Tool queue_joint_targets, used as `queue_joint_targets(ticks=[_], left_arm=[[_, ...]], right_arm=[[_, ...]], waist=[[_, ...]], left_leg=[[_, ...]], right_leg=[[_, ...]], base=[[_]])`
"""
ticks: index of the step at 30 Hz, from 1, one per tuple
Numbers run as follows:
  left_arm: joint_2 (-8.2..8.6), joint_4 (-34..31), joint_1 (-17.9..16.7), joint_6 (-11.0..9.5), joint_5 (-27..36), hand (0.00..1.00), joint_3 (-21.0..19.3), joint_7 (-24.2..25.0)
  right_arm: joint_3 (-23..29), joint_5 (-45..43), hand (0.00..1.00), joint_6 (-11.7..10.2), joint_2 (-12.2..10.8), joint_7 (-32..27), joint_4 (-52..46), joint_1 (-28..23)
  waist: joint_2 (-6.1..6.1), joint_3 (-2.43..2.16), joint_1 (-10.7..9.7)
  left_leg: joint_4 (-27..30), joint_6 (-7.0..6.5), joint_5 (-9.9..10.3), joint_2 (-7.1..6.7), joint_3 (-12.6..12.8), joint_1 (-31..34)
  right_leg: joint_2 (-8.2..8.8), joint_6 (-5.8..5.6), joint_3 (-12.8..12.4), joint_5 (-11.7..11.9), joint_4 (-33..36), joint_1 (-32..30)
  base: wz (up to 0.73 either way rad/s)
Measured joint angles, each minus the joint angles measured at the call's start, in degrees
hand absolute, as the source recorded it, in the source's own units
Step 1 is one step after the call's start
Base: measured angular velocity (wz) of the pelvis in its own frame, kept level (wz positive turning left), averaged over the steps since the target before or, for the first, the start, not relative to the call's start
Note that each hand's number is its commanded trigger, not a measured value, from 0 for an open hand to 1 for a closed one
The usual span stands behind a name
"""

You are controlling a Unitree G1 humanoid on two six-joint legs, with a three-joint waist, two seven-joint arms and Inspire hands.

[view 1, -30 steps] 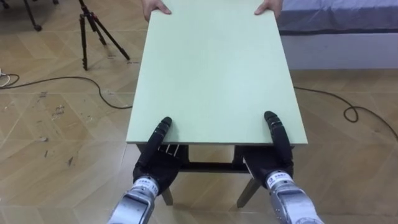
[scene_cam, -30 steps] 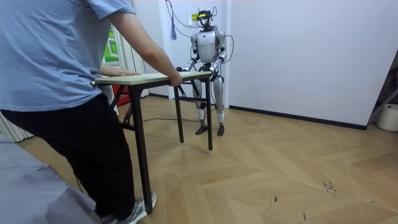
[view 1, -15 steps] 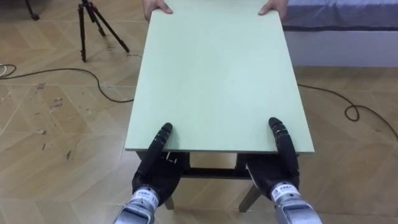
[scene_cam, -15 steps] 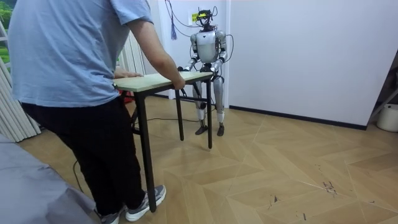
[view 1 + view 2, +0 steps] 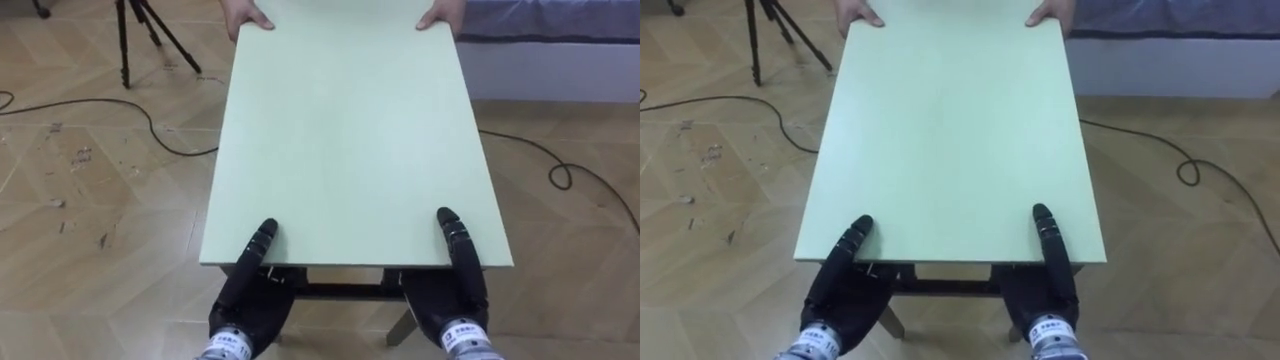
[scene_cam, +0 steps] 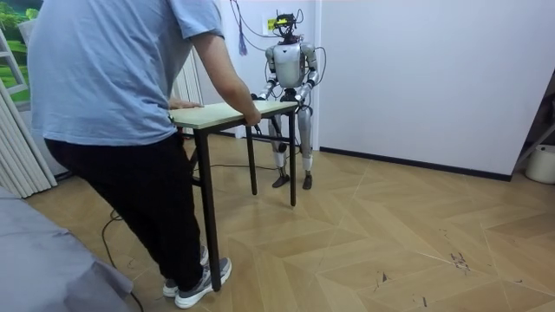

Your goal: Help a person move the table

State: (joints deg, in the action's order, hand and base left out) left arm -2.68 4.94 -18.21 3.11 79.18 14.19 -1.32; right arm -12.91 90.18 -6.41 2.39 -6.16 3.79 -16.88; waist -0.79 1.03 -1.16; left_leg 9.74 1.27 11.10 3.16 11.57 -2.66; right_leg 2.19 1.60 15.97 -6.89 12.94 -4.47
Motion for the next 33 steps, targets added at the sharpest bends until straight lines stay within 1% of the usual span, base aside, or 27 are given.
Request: queue_joint_targets(ticks=[3, 6, 8, 9, 10, 11, 13, 14, 15, 16, 17, 18, 19, 20, 21, 22, 23, 24, 25, 26, 27, 28, 29, 30, 31, 32, 33], left_arm=[[-0.06, 0.0, -0.5, -0.2, 0.0, 1.0, 0.0, 0.5], [-0.1, -0.1, -1.1, -0.8, 0.0, 1.0, 0.5, 1.1], [-0.19, -0.1, -1.4, -1.0, 0.0, 1.0, 0.7, 1.6], [-0.21, -0.2, -1.8, -1.2, 0.1, 1.0, 0.7, 1.8], [-0.24, -0.3, -1.9, -1.4, 0.1, 1.0, 0.7, 1.8], [-0.23, -0.5, -2.0, -1.5, 0.2, 1.0, 0.9, 1.8], [-0.16, -0.9, -2.0, -2.3, 0.8, 1.0, 1.6, 1.8], [-0.46, -0.9, -2.2, -2.8, 1.4, 1.0, 2.3, 1.8], [-0.81, -0.9, -3.0, -3.4, 2.1, 1.0, 2.9, 1.9], [-0.8, -0.9, -3.4, -3.5, 2.3, 1.0, 2.9, 2.0], [-0.81, -0.9, -3.6, -3.4, 3.0, 1.0, 3.1, 2.3], [-0.88, -1.0, -3.4, -3.2, 3.4, 1.0, 3.1, 2.7], [-0.92, -1.0, -3.2, -3.2, 3.4, 1.0, 3.1, 2.7], [-1.28, -1.4, -3.0, -3.2, 3.6, 1.0, 3.2, 2.7], [-1.65, -1.4, -2.7, -3.2, 3.7, 1.0, 3.6, 2.7], [-1.85, -1.4, -2.5, -3.2, 3.9, 1.0, 3.9, 2.7], [-2.05, -1.4, -1.8, -3.2, 3.8, 1.0, 4.3, 2.7], [-2.16, -1.3, -0.9, -3.2, 3.8, 1.0, 4.8, 2.6], [-2.34, -1.1, -0.3, -3.3, 3.8, 1.0, 5.1, 2.6], [-2.48, -0.8, 0.8, -3.5, 3.8, 1.0, 5.8, 2.7], [-2.79, -0.7, 1.0, -4.7, 4.0, 1.0, 6.4, 2.9], [-3.07, -0.7, 0.8, -5.3, 4.4, 1.0, 6.5, 3.4], [-3.9, -0.8, 0.7, -5.7, 5.8, 1.0, 6.7, 4.1], [-3.78, 0.3, 0.9, -5.5, 5.9, 1.0, 7.3, 4.3], [-3.54, 0.3, 1.0, -5.5, 5.8, 1.0, 7.3, 4.3], [-3.29, 0.4, 1.0, -5.3, 5.7, 1.0, 7.3, 4.3], [-3.24, 0.8, 1.0, -5.1, 5.6, 1.0, 7.3, 4.3]], right_arm=[[-0.3, 0.2, 1.0, -0.1, 0.0, 0.4, 0.0, -0.5], [-0.5, 0.7, 1.0, -0.1, 0.4, 1.0, 0.0, -0.8], [-0.6, 0.8, 1.0, -0.1, 0.6, 1.4, 0.0, -1.1], [-1.0, 0.8, 1.0, -0.1, 0.6, 1.4, 0.0, -1.1], [-1.1, 0.8, 1.0, -0.2, 0.6, 1.5, 0.0, -1.1], [-1.5, 0.8, 1.0, -0.8, 0.8, 1.8, 0.0, -1.2], [-1.8, 0.8, 1.0, -1.7, 0.9, 2.4, 0.0, -1.2], [-1.9, 0.8, 1.0, -1.8, 1.3, 2.5, 0.0, -1.3], [-2.4, 0.6, 1.0, -1.7, 2.1, 2.5, 0.0, -1.2], [-2.8, 0.4, 1.0, -1.7, 2.6, 2.5, -0.1, -1.2], [-3.1, 0.1, 1.0, -1.8, 3.4, 2.8, -0.1, -1.0], [-3.1, 0.0, 1.0, -2.3, 3.6, 3.7, -0.2, -1.0], [-3.1, 0.0, 1.0, -2.4, 3.4, 4.0, -0.2, -1.0], [-3.1, 0.0, 1.0, -2.4, 3.2, 4.4, -0.2, -1.0], [-3.0, 0.1, 1.0, -2.3, 3.2, 4.5, -0.2, -1.0], [-2.8, 0.1, 1.0, -2.3, 3.2, 4.6, -0.2, -1.0], [-2.0, 0.2, 1.0, -2.2, 3.2, 5.0, -0.2, -1.0], [-1.5, 0.3, 1.0, -2.3, 3.1, 5.5, -0.2, -1.0], [-1.2, 0.3, 1.0, -2.3, 2.9, 5.6, -0.2, -1.0], [-0.5, 0.2, 1.0, -2.3, 2.6, 5.9, -0.1, -1.0], [-0.5, 0.0, 1.0, -2.3, 2.2, 6.7, 0.1, -1.1], [-0.8, -0.2, 1.0, -2.3, 2.0, 7.1, 0.1, -1.1], [-1.4, -0.6, 1.0, -2.4, 2.0, 8.1, 0.1, -1.2], [-1.7, -0.8, 1.0, -2.8, 2.8, 8.7, 0.4, -1.2], [-1.6, -0.9, 1.0, -3.0, 3.0, 9.1, 0.4, -1.2], [-1.3, -0.9, 1.0, -2.8, 3.2, 9.2, 0.4, -1.2], [-0.9, -0.9, 1.0, -2.4, 3.4, 9.2, 0.7, -1.3]], waist=[[0.28, 0.09, -0.1], [0.42, 0.09, 0.0], [0.56, 0.05, 0.2], [0.65, 0.0, 0.7], [0.64, 0.0, 1.0], [0.44, -0.11, 0.7], [0.31, -0.11, 0.5], [-0.12, -0.13, 0.3], [-1.33, -0.23, 0.7], [-2.13, -0.45, 0.7], [-3.65, -0.42, 0.0], [-4.73, -0.37, -1.4], [-4.8, -0.36, -2.1], [-4.77, -0.33, -3.1], [-4.93, -0.27, -3.7], [-5.11, -0.16, -4.1], [-5.25, -0.05, -4.6], [-5.17, 0.06, -4.9], [-5.08, 0.16, -5.0], [-4.89, 0.65, -5.2], [-4.67, 0.75, -4.7], [-4.41, 0.77, -4.0], [-3.49, 0.7, -4.0], [-4.48, 0.57, -4.9], [-4.43, 0.64, -5.0], [-3.76, 0.64, -4.8], [-3.33, 0.51, -4.8]], left_leg=[[1.3, 0.12, 0.1, 0.27, 0.0, 0.3], [4.1, 0.82, 0.7, 0.86, 0.1, 1.6], [8.9, 1.65, 1.6, 1.88, 0.1, 4.0], [11.3, 1.97, 1.8, 2.36, -0.4, 5.2], [12.3, 2.0, 1.8, 2.51, -1.0, 6.1], [13.9, 2.19, 1.9, 3.07, -1.4, 7.1], [15.3, 2.88, 2.4, 4.25, -0.2, 7.9], [20.9, 3.06, 3.8, 5.73, 1.3, 9.2], [28.9, 2.93, 4.8, 7.01, 2.2, 9.6], [31.9, 2.97, 4.9, 7.19, 2.1, 9.5], [35.2, 3.13, 5.0, 7.07, 1.2, 9.0], [34.3, 3.11, 5.6, 7.02, 0.7, 7.7], [32.2, 3.26, 6.7, 7.01, 0.8, 6.6], [26.6, 3.51, 8.5, 6.43, 0.8, 4.9], [21.5, 3.19, 9.8, 5.81, 1.0, 3.0], [19.2, 3.18, 10.5, 5.59, 1.0, 2.2], [15.8, 2.68, 11.5, 5.17, 1.2, 1.6], [13.0, 2.04, 11.9, 4.48, 1.2, 1.4], [11.8, 1.81, 12.0, 3.96, 1.1, 1.3], [10.3, -0.04, 11.9, 2.75, -0.9, 0.6], [10.3, -0.97, 12.3, 1.99, -2.9, 1.4], [10.8, -1.07, 12.3, 1.65, -3.4, 2.2], [12.4, -1.21, 12.7, 0.1, -4.0, 4.1], [13.0, -1.69, 13.3, 0.16, -3.3, 5.0], [13.0, -1.6, 13.2, 0.15, -2.0, 5.3], [13.1, -1.57, 13.1, 0.1, 0.6, 5.7], [14.0, -1.78, 12.9, -0.15, 1.7, 6.5]], right_leg=[[-0.14, 0.25, -0.1, -0.1, 0.2, 0.0], [-0.26, 0.73, -0.1, -0.4, 1.0, -0.6], [-0.72, 1.43, -0.3, -0.9, 1.9, -1.2], [-1.11, 1.91, -0.7, -1.2, 2.5, -1.7], [-1.26, 2.12, -0.8, -1.4, 2.5, -1.8], [-1.38, 2.63, -0.1, -1.7, 2.4, -2.0], [-1.36, 3.69, 1.7, -2.2, 2.6, -2.8], [-1.61, 4.39, 4.0, -2.7, 3.0, -2.9], [-2.02, 4.9, 6.8, -3.1, 2.9, -2.3], [-2.42, 5.02, 7.7, -3.1, 2.9, -2.3], [-2.96, 5.26, 9.3, -3.1, 3.3, -2.4], [-3.19, 5.36, 11.2, -3.2, 4.3, -3.0], [-3.11, 5.37, 11.6, -3.2, 5.0, -3.7], [-2.69, 5.37, 11.7, -3.2, 6.5, -4.9], [-2.07, 5.38, 11.7, -3.2, 8.1, -5.9], [-1.92, 5.38, 11.7, -3.2, 8.7, -6.3], [-1.36, 5.37, 11.5, -3.2, 10.0, -7.7], [-0.45, 5.18, 10.5, -3.0, 12.1, -9.7], [0.25, 5.04, 9.7, -3.0, 14.2, -11.0], [1.75, 3.73, 7.1, -2.4, 20.1, -15.7], [0.39, 1.09, 1.9, -1.8, 18.0, -19.0], [-0.24, 0.68, -0.4, 0.1, 13.9, -20.0], [1.57, 2.4, -1.4, 9.9, 7.9, -20.9], [2.37, 2.36, 0.1, 9.7, 8.0, -21.1], [2.8, 2.44, 0.2, 9.9, 8.1, -21.4], [3.38, 2.69, 0.1, 10.5, 8.4, -21.9], [3.83, 2.65, 0.4, 11.7, 7.8, -21.8]], base=[[0.01], [-0.04], [-0.07], [-0.19], [-0.07], [0.14], [0.14], [-0.19], [-0.31], [-0.29], [0.26], [0.46], [0.57], [0.38], [0.36], [0.35], [0.38], [0.38], [0.33], [0.06], [-0.17], [-0.24], [0.13], [0.32], [0.27], [0.0], [0.0]])
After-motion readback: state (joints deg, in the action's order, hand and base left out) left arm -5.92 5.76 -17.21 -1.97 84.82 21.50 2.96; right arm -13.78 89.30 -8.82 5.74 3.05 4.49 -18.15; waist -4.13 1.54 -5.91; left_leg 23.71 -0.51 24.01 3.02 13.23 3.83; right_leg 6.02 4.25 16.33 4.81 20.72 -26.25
